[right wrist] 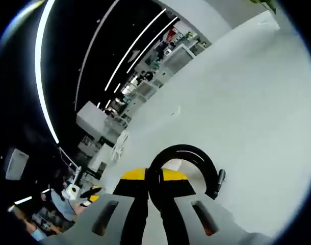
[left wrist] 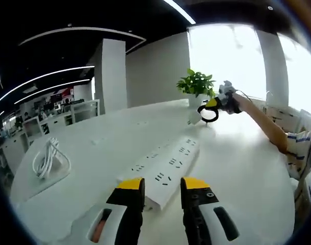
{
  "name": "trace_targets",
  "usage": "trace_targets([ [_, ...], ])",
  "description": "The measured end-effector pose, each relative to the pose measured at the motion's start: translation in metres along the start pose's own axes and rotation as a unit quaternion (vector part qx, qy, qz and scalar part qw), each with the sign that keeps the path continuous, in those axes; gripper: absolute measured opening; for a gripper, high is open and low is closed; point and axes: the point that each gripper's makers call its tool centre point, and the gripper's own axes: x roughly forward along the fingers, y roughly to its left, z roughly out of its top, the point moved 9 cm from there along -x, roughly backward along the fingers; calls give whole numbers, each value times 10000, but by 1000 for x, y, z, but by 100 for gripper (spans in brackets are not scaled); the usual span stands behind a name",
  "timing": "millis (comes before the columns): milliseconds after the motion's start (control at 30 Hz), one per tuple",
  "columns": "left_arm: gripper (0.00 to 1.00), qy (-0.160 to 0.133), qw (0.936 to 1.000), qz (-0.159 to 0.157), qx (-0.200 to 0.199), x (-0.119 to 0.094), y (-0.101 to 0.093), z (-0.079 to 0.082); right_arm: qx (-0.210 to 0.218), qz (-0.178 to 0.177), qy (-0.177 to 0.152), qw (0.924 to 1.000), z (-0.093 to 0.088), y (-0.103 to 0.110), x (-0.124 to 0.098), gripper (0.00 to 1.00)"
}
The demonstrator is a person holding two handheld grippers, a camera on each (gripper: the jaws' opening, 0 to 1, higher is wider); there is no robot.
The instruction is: Straighten the power strip on the desk, plug the charger into it
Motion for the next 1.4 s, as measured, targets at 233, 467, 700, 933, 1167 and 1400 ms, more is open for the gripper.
trace_targets([
  [233,28,-140,9998,1,127,2,-3,4,121,404,71,9991,4,11,7,6],
  [467,29,-67,9996,21,271,6,-3,4,98,843,209,9962,-4,33,24,6],
  [700,29,-120,9994,-12,316,7,-5,6,213,1268,387,9909,-6,51,38,6],
  [933,29,-250,9987,59,441,8,-11,7,103,1390,479,9891,-2,68,47,6],
  [1167,29,-404,9974,152,572,11,-17,8,-125,1352,467,9896,-8,89,56,7],
  [1400,29,-501,9954,294,760,15,-21,8,-152,1669,520,9845,-26,118,70,7],
])
